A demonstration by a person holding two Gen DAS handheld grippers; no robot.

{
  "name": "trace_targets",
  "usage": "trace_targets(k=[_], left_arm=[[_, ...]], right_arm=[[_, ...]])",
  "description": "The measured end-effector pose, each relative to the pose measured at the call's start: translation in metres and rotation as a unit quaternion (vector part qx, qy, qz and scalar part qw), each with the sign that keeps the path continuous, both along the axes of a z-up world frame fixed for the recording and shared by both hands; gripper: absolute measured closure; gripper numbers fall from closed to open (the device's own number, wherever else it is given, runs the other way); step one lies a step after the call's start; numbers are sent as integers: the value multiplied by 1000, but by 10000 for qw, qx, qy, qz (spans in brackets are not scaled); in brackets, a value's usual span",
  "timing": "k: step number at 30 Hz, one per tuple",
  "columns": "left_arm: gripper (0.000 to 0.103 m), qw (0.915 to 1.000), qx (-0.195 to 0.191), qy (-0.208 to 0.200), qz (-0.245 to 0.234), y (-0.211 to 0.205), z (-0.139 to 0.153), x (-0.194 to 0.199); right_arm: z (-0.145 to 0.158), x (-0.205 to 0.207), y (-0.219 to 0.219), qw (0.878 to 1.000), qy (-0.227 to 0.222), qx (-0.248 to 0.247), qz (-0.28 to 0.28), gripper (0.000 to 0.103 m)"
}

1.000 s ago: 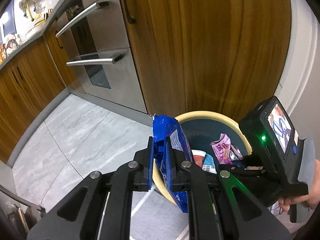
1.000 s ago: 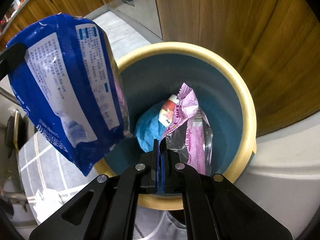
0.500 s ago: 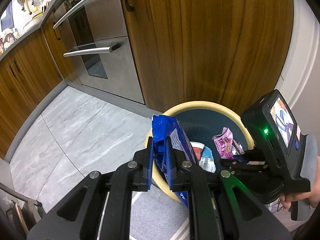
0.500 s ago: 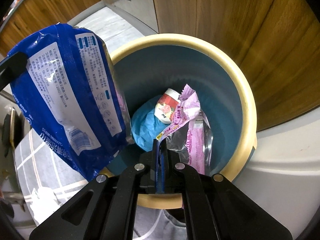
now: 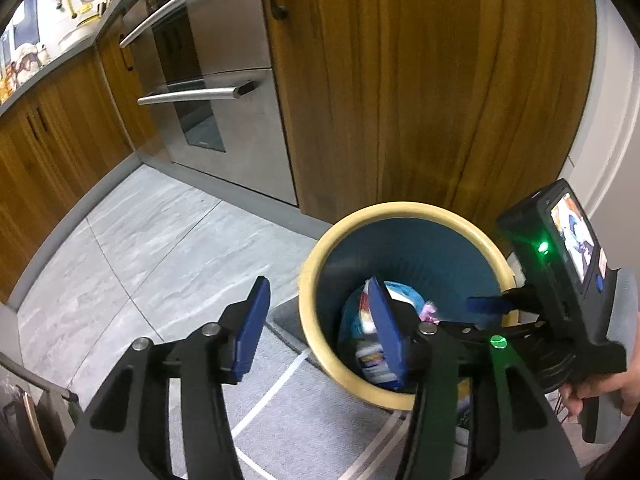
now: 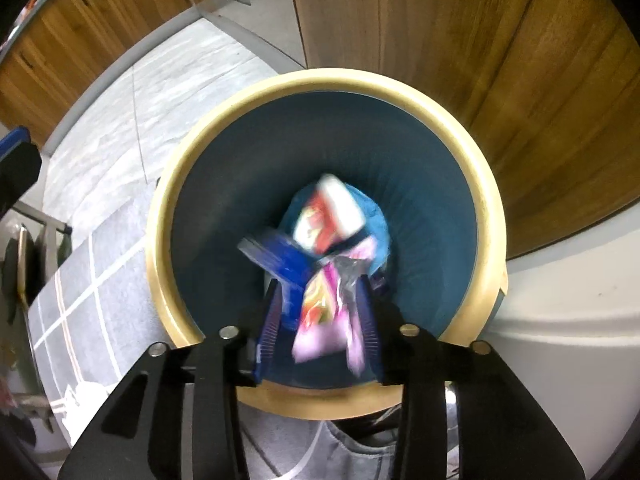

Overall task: Collect trash
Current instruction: 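Open both tools over the bin to drop the wipes pack and wrapper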

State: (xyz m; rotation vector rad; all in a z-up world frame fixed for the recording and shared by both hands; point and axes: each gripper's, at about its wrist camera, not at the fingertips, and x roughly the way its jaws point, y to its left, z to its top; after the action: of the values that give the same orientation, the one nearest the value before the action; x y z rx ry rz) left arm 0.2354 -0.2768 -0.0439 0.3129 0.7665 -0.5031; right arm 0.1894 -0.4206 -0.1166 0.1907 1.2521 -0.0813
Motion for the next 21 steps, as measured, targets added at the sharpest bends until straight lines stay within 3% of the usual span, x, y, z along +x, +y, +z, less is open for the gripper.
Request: trace_targets(k=[3, 5, 8, 13, 21], left_arm=[[42, 10000, -17, 24, 90, 7, -2, -1], [33, 9998, -46, 10, 177, 13, -1, -2], [18, 9991, -181, 77, 367, 24, -1, -2], [6, 9971, -358, 107, 663, 44, 2, -6], [6, 9954, -222, 125, 921, 76, 13, -18]], right_arm=[[-1, 0, -1, 10000, -51, -9, -49, 18], [2, -1, -4, 9998, -129, 61, -124, 9], [5, -1, -9, 9995, -179, 109, -233, 8], [6, -1, -10, 9994, -217, 139, -220, 7], [15, -1, 7, 9993, -373, -40, 34, 7]])
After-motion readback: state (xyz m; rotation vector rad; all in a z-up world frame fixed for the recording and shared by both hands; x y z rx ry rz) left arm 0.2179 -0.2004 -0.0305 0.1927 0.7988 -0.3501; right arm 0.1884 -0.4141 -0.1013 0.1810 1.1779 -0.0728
